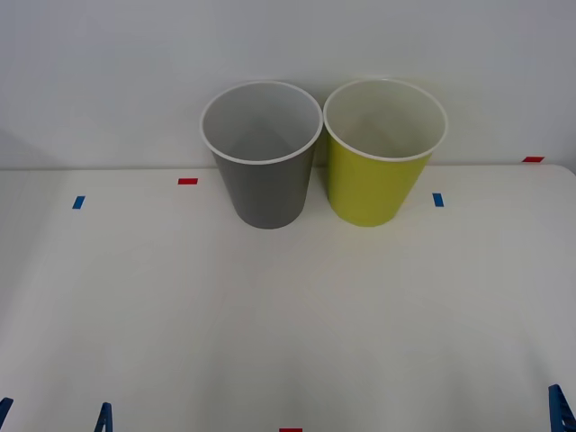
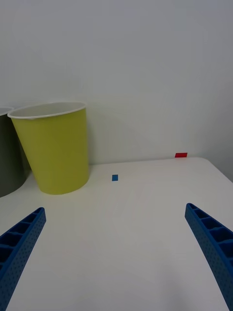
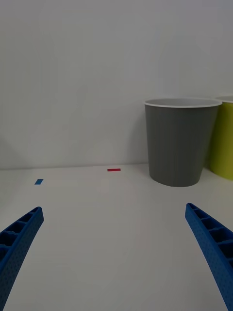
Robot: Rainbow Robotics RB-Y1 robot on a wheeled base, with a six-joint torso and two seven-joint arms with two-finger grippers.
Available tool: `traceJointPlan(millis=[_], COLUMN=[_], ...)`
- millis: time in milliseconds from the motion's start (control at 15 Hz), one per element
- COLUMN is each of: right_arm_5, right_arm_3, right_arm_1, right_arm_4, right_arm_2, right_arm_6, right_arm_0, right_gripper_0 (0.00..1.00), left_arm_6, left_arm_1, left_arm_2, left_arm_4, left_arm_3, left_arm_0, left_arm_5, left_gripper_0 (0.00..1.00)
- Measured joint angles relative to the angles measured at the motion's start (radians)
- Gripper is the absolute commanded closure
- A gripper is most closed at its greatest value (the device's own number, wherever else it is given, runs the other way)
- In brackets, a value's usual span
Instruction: Put cans in the gray bin and PET bottles in the light green bin.
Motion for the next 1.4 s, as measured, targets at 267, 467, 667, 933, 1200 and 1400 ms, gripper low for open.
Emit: traceJointPlan(millis=[267, 467, 667, 933, 1200, 1400], right_arm_5=[0.0, 0.0, 0.0, 0.0, 0.0, 0.0], right_arm_3=[0.0, 0.0, 0.0, 0.0, 0.0, 0.0], right_arm_1=[0.0, 0.0, 0.0, 0.0, 0.0, 0.0], right_arm_4=[0.0, 0.0, 0.0, 0.0, 0.0, 0.0], right_arm_2=[0.0, 0.0, 0.0, 0.0, 0.0, 0.0], right_arm_6=[0.0, 0.0, 0.0, 0.0, 0.0, 0.0], right_arm_0=[0.0, 0.0, 0.0, 0.0, 0.0, 0.0], right_gripper_0=[0.0, 0.0, 0.0, 0.0, 0.0, 0.0], left_arm_6=[-0.001, -0.001, -0.001, -0.001, -0.001, -0.001], left_arm_1=[0.0, 0.0, 0.0, 0.0, 0.0, 0.0], left_arm_2=[-0.002, -0.002, -0.002, -0.002, -0.002, -0.002], left_arm_4=[0.002, 0.002, 0.002, 0.002, 0.002, 0.002], left_arm_3=[-0.001, -0.001, -0.001, -0.001, -0.001, -0.001], left_arm_0=[0.002, 0.002, 0.002, 0.002, 0.002, 0.002], left_arm_5=[-0.004, -0.004, -0.004, -0.004, -0.004, -0.004], left_gripper_0=[0.0, 0.0, 0.0, 0.0, 0.0, 0.0])
